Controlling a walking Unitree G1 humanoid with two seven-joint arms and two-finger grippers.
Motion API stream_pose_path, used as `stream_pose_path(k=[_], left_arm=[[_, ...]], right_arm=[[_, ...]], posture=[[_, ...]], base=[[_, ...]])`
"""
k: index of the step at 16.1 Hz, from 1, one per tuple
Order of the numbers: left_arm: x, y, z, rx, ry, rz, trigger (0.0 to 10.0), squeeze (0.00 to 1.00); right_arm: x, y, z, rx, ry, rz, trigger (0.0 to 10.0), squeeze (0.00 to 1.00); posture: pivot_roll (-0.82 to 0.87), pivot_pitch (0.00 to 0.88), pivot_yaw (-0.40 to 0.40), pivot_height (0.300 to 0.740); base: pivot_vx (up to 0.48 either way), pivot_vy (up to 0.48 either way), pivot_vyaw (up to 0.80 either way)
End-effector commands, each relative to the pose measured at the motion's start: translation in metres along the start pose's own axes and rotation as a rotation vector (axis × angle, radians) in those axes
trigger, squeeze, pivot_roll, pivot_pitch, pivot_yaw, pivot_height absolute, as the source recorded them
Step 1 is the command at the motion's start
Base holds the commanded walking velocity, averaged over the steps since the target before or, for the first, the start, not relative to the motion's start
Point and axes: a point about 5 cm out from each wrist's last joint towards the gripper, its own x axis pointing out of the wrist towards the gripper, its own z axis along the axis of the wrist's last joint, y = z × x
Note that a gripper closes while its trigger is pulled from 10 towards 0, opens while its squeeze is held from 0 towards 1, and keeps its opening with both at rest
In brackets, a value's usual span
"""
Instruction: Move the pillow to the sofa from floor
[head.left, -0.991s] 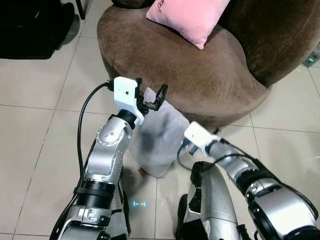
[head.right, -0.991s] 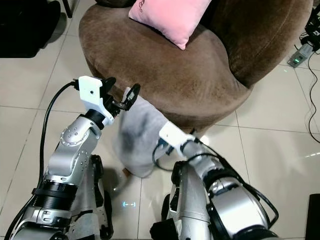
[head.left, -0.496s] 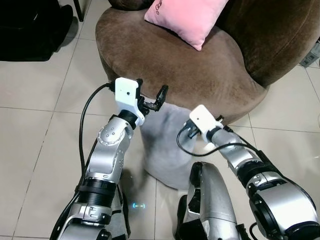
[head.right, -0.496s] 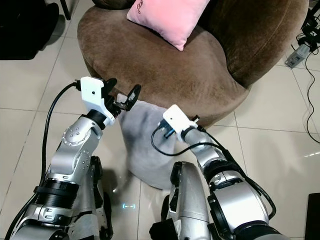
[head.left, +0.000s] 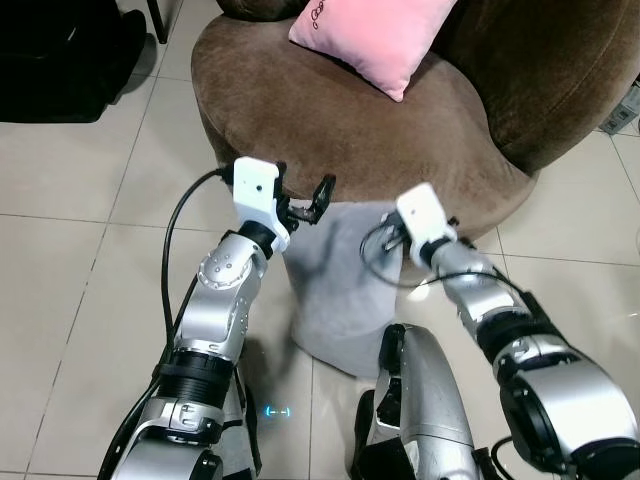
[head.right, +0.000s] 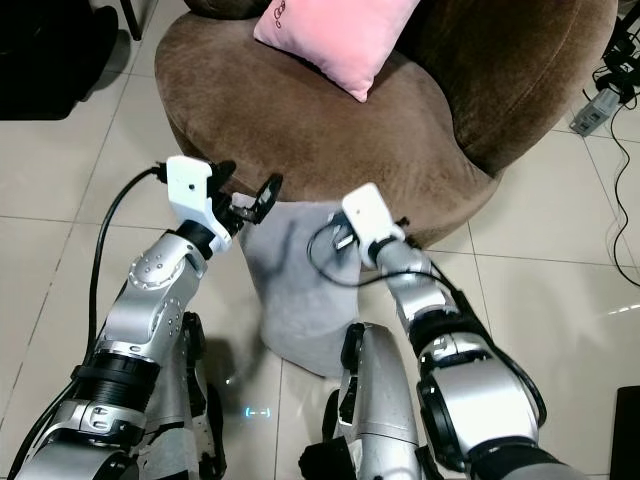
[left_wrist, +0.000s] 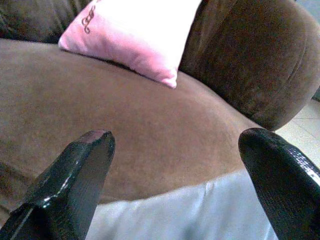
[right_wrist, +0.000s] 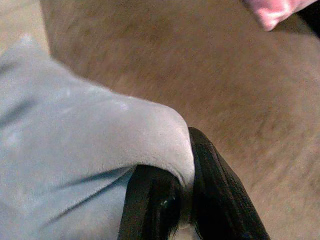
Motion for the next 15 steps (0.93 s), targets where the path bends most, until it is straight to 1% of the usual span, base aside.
stream_pose_path(k=[1,3,5,6,8,10,12,13,14,15], left_arm=[[0.003,-0.003,-0.001,0.006,0.004,-0.013,10.0,0.00],[0.003,-0.001,-0.005,0.009,0.027,-0.002,10.0,0.00],[0.003,0.007,-0.011,-0.022,0.055,0.055,10.0,0.00],[0.003,0.009,-0.011,-0.019,0.055,0.069,10.0,0.00],[0.003,0.009,-0.011,-0.018,0.051,0.066,10.0,0.00],[-0.001,0.011,-0.011,0.002,0.058,0.083,10.0,0.00],[-0.019,0.027,-0.013,-0.072,0.082,0.188,10.0,0.00],[-0.026,0.033,-0.013,-0.124,0.099,0.216,10.0,0.00],[-0.031,0.038,-0.013,-0.150,0.119,0.245,10.0,0.00],[-0.038,0.041,-0.010,-0.190,0.126,0.273,10.0,0.00]], right_arm=[[0.002,-0.025,0.026,0.046,-0.105,-0.095,0.0,0.00],[0.001,-0.032,0.028,0.066,-0.112,-0.126,0.0,0.00],[0.000,-0.040,0.031,0.081,-0.117,-0.158,0.0,0.00],[-0.002,-0.043,0.030,0.101,-0.117,-0.175,0.0,0.00],[-0.004,-0.042,0.024,0.094,-0.103,-0.182,0.0,0.00],[-0.009,-0.040,0.016,0.101,-0.099,-0.196,0.0,0.00],[-0.020,-0.044,0.009,0.107,-0.109,-0.205,0.0,0.00],[-0.027,-0.046,0.005,0.106,-0.104,-0.207,0.0,0.00],[-0.033,-0.048,0.001,0.113,-0.100,-0.210,0.0,0.00],[-0.044,-0.047,-0.005,0.108,-0.096,-0.203,0.0,0.00]], posture=[[0.09,0.186,-0.111,0.525],[0.09,0.182,-0.110,0.525],[0.09,0.182,-0.109,0.525],[0.09,0.183,-0.111,0.525],[0.09,0.184,-0.111,0.525],[0.09,0.182,-0.109,0.525],[0.08,0.186,-0.102,0.525],[0.08,0.188,-0.102,0.525],[0.08,0.189,-0.101,0.525],[0.09,0.195,-0.096,0.525]], base=[[0.000,0.000,0.00],[0.000,0.000,0.00],[0.000,0.000,0.00],[0.000,0.000,0.00],[0.000,0.000,0.00],[0.000,0.000,0.00],[0.000,0.000,0.00],[0.000,0.000,0.00],[0.000,0.000,0.00],[0.000,0.000,0.00]])
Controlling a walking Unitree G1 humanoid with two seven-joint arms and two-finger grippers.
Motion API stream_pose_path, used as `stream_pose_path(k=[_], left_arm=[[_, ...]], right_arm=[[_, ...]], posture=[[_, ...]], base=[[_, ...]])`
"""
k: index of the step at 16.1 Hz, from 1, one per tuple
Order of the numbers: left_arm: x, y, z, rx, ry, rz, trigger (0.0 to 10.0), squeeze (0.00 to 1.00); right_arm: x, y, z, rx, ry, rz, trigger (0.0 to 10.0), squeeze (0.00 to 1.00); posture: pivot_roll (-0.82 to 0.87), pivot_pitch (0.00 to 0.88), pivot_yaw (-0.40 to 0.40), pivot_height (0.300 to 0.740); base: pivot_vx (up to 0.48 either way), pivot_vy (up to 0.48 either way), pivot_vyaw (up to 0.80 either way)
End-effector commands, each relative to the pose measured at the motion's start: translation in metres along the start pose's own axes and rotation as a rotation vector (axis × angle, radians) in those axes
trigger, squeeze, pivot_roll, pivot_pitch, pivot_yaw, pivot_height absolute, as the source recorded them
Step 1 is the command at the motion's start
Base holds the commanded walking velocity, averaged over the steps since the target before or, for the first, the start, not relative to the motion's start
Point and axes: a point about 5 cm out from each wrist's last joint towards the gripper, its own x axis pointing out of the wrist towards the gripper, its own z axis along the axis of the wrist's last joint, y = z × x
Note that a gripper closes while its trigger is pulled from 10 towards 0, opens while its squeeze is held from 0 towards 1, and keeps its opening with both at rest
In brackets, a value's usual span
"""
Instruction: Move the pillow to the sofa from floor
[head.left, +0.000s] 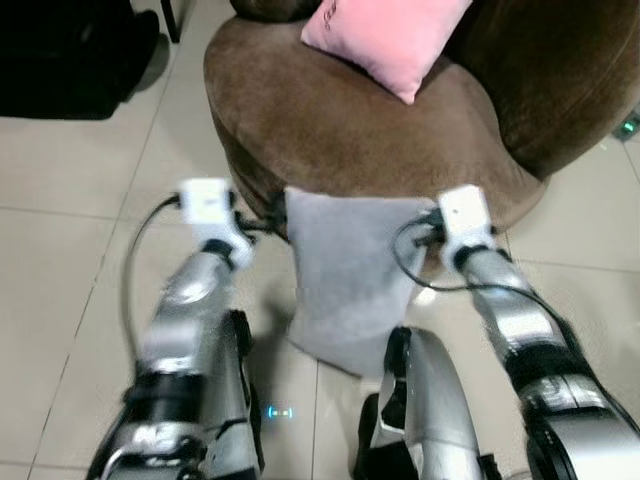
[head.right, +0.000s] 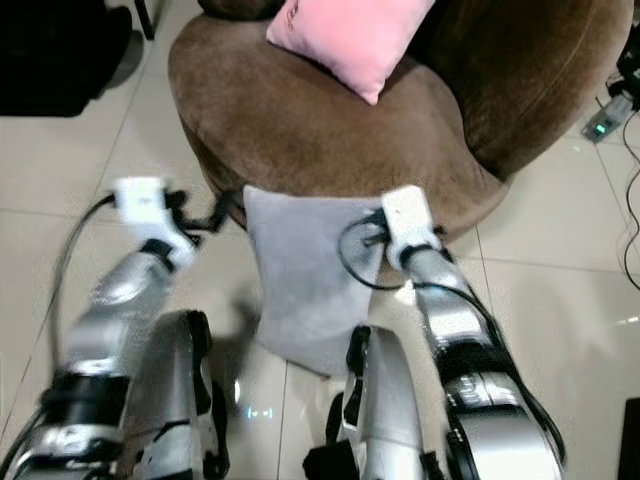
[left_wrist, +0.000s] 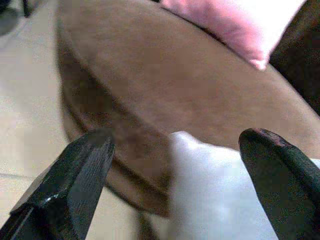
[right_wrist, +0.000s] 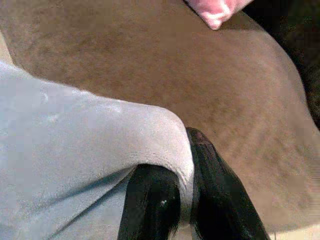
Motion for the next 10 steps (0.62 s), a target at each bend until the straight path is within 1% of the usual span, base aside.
stream_pose_path(k=[1,2,3,4,5,6,7,8,10], left_arm=[[-0.004,-0.003,-0.002,-0.020,0.022,0.000,10.0,0.00],[-0.010,-0.010,-0.001,-0.012,0.025,-0.034,10.0,0.00],[-0.013,-0.015,-0.001,-0.001,0.032,-0.058,10.0,0.00],[-0.014,-0.018,-0.002,0.004,0.036,-0.072,10.0,0.00],[-0.015,-0.020,-0.002,0.004,0.038,-0.077,10.0,0.00],[-0.017,-0.024,-0.003,0.026,0.049,-0.098,10.0,0.00],[-0.019,-0.025,-0.006,0.035,0.063,-0.106,10.0,0.00],[-0.025,-0.025,-0.011,0.041,0.093,-0.113,10.0,0.00],[-0.037,-0.022,-0.024,0.052,0.140,-0.108,10.0,0.00]], right_arm=[[-0.005,-0.017,0.014,0.006,-0.063,-0.053,0.0,0.00],[-0.015,-0.016,0.011,0.007,-0.052,-0.055,0.0,0.07],[-0.021,-0.016,0.010,0.012,-0.043,-0.066,0.0,0.20],[-0.024,-0.013,0.008,0.015,-0.035,-0.067,0.0,0.25],[-0.025,-0.012,0.007,0.015,-0.030,-0.065,0.0,0.25],[-0.030,-0.007,0.004,0.023,-0.012,-0.063,0.0,0.24],[-0.034,-0.004,0.001,0.025,0.007,-0.061,0.0,0.14],[-0.044,0.005,-0.009,0.020,0.050,-0.049,0.0,0.00],[-0.057,0.016,-0.022,0.040,0.106,-0.032,0.0,0.00]], posture=[[0.09,0.196,-0.096,0.525],[0.09,0.198,-0.095,0.525],[0.09,0.197,-0.094,0.525],[0.09,0.196,-0.093,0.525],[0.09,0.196,-0.093,0.525],[0.08,0.194,-0.092,0.525],[0.08,0.192,-0.092,0.525],[0.08,0.187,-0.089,0.525],[0.08,0.184,-0.084,0.525]], base=[[0.000,0.000,0.00],[0.000,0.000,0.00],[0.000,0.000,0.00],[0.000,0.000,0.00],[0.000,0.000,0.00],[0.000,0.000,0.00],[0.000,0.000,0.00],[0.000,0.000,0.00],[0.000,0.000,0.00]])
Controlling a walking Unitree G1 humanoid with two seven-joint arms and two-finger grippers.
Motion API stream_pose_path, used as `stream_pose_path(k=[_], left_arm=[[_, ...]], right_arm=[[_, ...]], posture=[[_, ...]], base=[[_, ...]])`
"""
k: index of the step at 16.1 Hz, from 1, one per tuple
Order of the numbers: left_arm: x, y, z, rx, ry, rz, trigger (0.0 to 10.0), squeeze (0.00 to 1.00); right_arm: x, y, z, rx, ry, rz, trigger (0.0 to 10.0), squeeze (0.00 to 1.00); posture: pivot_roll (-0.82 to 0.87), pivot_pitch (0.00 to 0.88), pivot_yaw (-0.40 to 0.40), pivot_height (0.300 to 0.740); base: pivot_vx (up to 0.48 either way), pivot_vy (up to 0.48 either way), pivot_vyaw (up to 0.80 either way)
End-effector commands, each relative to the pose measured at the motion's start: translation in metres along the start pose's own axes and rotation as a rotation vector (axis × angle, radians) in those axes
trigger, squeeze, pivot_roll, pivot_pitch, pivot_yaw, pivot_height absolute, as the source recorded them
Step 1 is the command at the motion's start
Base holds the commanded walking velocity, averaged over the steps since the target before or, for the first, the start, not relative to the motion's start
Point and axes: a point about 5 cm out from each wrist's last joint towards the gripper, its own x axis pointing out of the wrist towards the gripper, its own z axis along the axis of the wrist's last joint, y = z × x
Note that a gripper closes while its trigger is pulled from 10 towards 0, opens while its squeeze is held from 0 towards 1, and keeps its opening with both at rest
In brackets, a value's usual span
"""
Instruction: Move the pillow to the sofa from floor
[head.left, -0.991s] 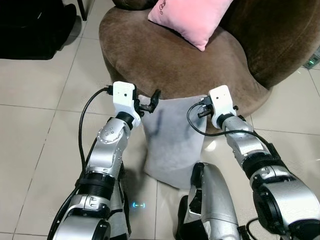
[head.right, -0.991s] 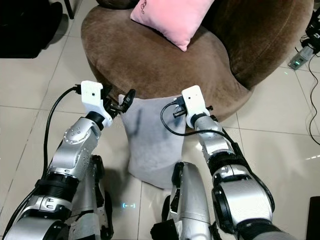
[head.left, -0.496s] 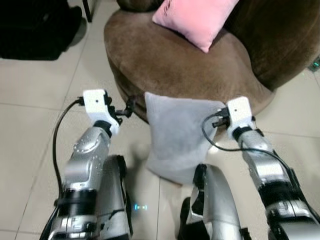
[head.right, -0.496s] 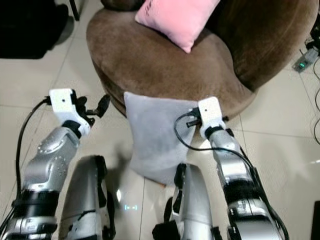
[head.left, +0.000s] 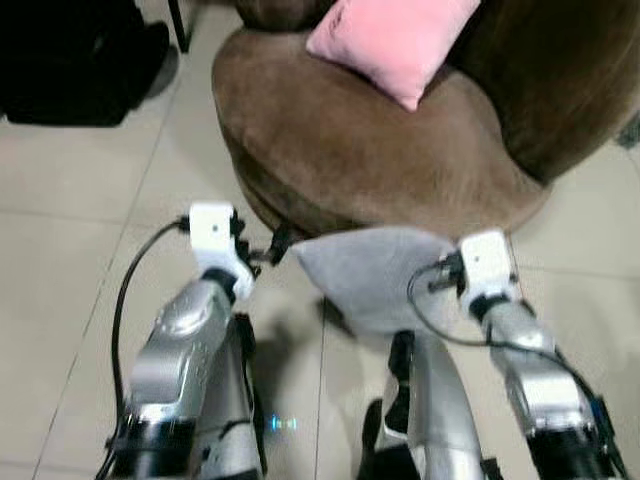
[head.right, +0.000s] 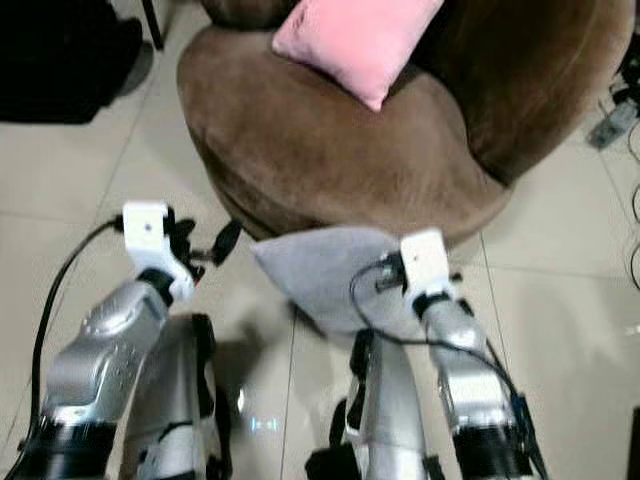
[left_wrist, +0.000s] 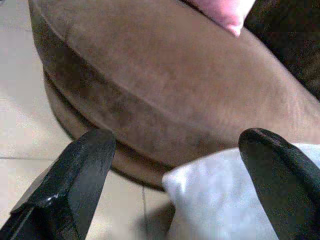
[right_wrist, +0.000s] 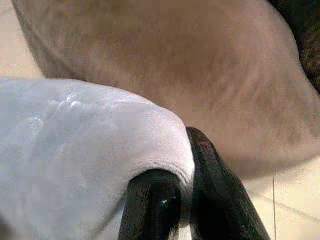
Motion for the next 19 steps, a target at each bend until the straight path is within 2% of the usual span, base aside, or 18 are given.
stream_pose_path(k=[1,3,5,13,15,19], left_arm=[[-0.009,-0.004,-0.016,0.007,0.060,-0.021,10.0,0.00],[-0.013,-0.006,-0.023,0.015,0.080,-0.024,10.0,0.00],[-0.011,-0.007,-0.022,0.039,0.080,-0.036,10.0,0.00],[-0.007,-0.011,-0.020,0.103,0.071,-0.060,10.0,0.00],[-0.005,-0.012,-0.017,0.166,0.055,-0.067,10.0,0.00],[-0.003,-0.013,-0.014,0.183,0.040,-0.076,10.0,0.00]], right_arm=[[-0.010,0.005,-0.008,0.012,0.026,-0.005,0.0,0.00],[-0.017,0.014,-0.012,0.042,0.040,-0.008,0.0,0.00],[-0.018,0.021,-0.009,0.055,0.038,-0.005,0.0,0.00],[-0.016,0.032,-0.004,0.045,0.038,0.025,0.0,0.00],[-0.015,0.039,-0.005,0.042,0.037,0.038,0.0,0.00],[-0.014,0.042,-0.008,0.049,0.044,0.038,0.0,0.00]], posture=[[0.08,0.179,-0.081,0.525],[0.07,0.177,-0.073,0.525],[0.07,0.169,-0.067,0.525],[0.07,0.139,-0.066,0.525],[0.07,0.130,-0.066,0.525],[0.07,0.123,-0.063,0.525]], base=[[0.000,0.000,0.00],[0.000,0.000,0.00],[0.000,0.000,0.00],[0.000,0.000,0.00],[0.000,0.000,0.00],[0.000,0.000,0.00]])
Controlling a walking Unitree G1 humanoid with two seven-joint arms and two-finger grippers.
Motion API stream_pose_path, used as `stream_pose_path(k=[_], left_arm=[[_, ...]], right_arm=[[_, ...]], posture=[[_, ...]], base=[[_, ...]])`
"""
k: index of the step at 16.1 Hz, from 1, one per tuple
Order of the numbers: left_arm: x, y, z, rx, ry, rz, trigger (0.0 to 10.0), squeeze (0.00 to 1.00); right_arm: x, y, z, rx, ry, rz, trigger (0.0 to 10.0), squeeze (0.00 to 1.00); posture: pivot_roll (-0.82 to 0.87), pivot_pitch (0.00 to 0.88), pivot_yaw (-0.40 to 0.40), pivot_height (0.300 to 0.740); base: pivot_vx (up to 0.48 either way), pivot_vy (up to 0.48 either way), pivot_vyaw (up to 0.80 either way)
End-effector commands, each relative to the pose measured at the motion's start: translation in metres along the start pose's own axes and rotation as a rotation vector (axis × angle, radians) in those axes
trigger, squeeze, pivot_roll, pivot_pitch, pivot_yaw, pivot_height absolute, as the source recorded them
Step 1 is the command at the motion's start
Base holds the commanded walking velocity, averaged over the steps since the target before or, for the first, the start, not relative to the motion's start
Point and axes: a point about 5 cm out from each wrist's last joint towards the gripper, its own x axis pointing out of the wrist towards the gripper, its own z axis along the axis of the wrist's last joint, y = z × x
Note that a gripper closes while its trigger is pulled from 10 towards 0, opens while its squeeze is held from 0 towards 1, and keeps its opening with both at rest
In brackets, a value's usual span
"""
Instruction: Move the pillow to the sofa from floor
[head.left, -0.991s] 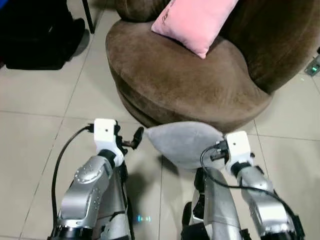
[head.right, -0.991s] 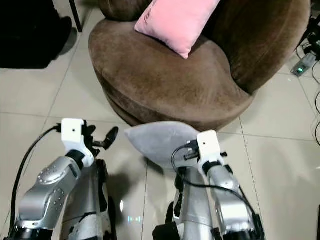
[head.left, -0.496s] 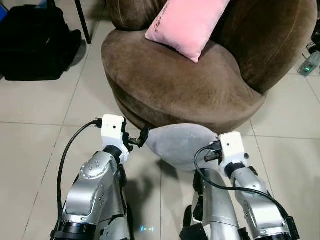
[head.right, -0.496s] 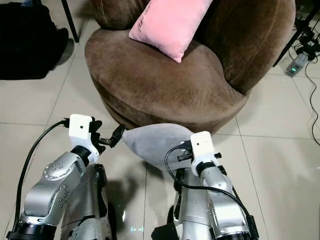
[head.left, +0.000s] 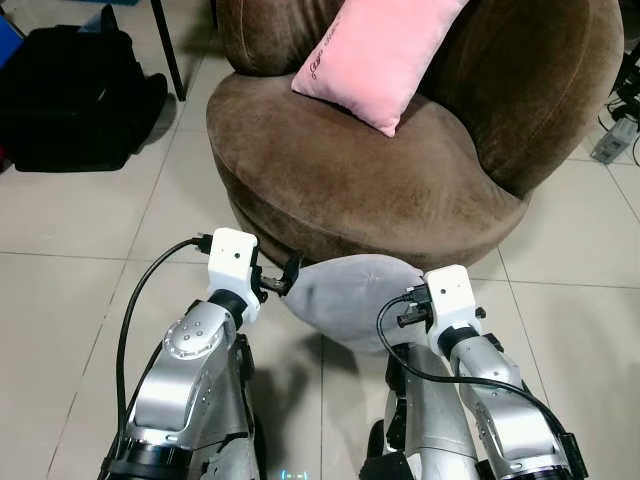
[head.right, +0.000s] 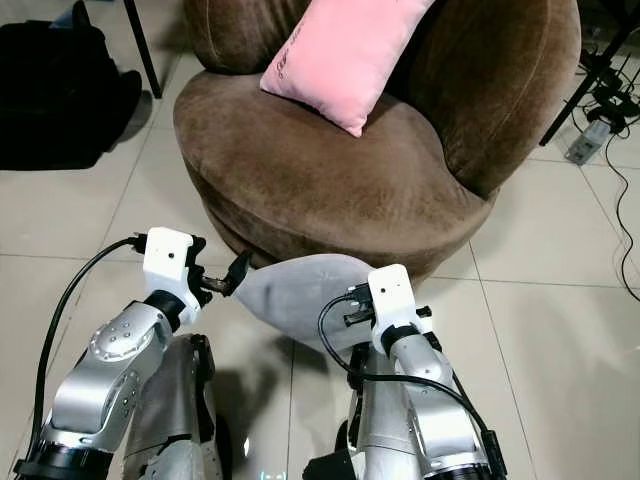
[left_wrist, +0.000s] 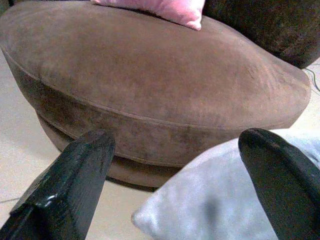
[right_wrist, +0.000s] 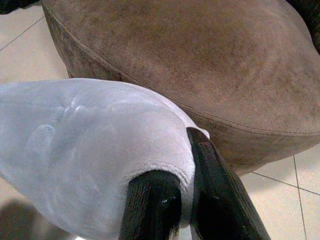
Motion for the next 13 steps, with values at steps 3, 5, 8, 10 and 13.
stream_pose_path(k=[3,5,8,10,13], left_arm=[[0.004,-0.004,0.003,0.024,-0.014,-0.026,10.0,0.00],[0.006,-0.005,0.007,0.038,-0.035,-0.029,10.0,0.00],[0.006,-0.005,0.010,0.044,-0.047,-0.027,10.0,0.00],[0.007,-0.006,0.013,0.050,-0.059,-0.032,10.0,0.00],[0.008,-0.008,0.014,0.056,-0.066,-0.037,10.0,0.00]], right_arm=[[0.001,-0.004,0.002,-0.002,-0.022,-0.026,0.0,0.00],[0.002,-0.003,0.001,-0.009,-0.019,-0.027,0.0,0.00],[0.003,-0.003,-0.001,-0.014,-0.013,-0.027,0.0,0.00],[0.005,-0.003,-0.005,-0.020,-0.007,-0.029,0.0,0.00],[0.006,-0.003,-0.006,-0.022,-0.001,-0.030,0.0,0.00]], posture=[[0.07,0.126,-0.060,0.525],[0.06,0.133,-0.058,0.525],[0.06,0.136,-0.056,0.525],[0.06,0.140,-0.053,0.525],[0.06,0.144,-0.053,0.525]], base=[[0.086,0.000,0.00],[0.456,0.000,0.00],[0.480,0.000,0.00],[0.480,0.000,0.00],[0.480,0.000,0.00]])
